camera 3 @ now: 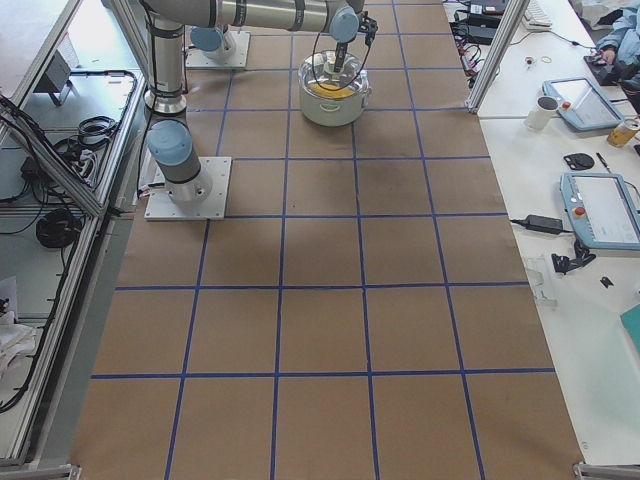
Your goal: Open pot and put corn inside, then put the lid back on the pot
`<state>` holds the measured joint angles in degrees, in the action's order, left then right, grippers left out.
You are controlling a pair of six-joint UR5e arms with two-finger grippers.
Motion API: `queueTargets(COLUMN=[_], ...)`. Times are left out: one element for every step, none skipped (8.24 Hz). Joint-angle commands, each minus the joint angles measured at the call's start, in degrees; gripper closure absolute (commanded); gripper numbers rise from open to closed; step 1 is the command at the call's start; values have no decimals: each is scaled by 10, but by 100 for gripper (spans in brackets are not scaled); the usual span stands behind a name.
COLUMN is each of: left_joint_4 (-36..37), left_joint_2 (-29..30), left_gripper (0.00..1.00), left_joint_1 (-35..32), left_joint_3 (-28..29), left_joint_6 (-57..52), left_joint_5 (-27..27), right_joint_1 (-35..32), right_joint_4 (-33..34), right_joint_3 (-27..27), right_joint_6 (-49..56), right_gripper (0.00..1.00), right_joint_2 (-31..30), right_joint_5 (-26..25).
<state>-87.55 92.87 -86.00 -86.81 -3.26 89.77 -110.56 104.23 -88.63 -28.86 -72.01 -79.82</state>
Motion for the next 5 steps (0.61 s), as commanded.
queueTargets(left_joint_4=[-2,1,4,5,3], left_joint_2=[1,0,1,2,4], left_gripper=[0,0,0,0,0], left_joint_1=[0,0,0,0,0], left_joint_3=[0,0,0,0,-1], left_joint_6=[0,0,1,0,-1], left_joint_5=[1,3,2,4,1], right_joint_1=[1,1,1,1,1], right_joint_4=[0,0,0,7,10], right_joint_3=[0,0,0,0,0], right_joint_6=[3,4,3,4,4], right_gripper=[100,91,83,74,68], right_joint_2=[1,1,2,5,5], right_joint_5=[-2,-2,-5,-6,-7])
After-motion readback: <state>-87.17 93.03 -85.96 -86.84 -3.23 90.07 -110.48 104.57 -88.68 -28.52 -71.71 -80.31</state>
